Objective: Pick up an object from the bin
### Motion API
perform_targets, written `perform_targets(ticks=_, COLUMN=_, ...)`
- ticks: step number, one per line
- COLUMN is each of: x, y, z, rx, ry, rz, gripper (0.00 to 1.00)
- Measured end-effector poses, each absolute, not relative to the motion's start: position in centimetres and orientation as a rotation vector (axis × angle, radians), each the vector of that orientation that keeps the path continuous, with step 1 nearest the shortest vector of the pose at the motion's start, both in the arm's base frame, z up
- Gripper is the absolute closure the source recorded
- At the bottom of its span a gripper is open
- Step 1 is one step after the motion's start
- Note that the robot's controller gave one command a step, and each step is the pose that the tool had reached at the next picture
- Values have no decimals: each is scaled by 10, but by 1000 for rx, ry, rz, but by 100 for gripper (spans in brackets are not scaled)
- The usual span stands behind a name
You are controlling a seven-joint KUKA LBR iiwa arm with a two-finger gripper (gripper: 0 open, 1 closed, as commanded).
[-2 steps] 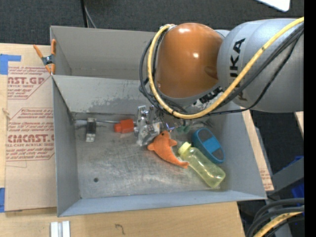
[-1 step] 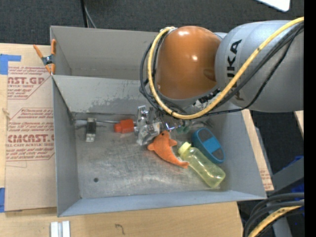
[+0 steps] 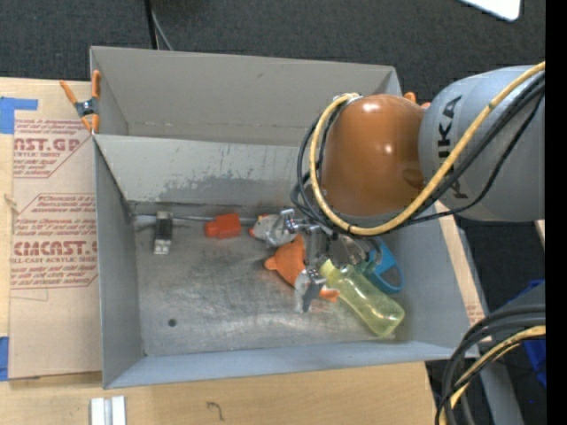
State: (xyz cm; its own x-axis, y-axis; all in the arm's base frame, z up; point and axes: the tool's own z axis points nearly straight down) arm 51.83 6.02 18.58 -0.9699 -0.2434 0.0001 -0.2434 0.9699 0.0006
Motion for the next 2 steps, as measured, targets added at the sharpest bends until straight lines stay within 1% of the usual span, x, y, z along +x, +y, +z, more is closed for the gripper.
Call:
perform_targets(ticks=1, x=518, y=61, z=186, rx=387, ry=-3119, rz=-2, gripper=0)
perform_targets(ticks=2, x=531, y=36, z=163, rx=258, ry=-3138, rz=-4, gripper=0)
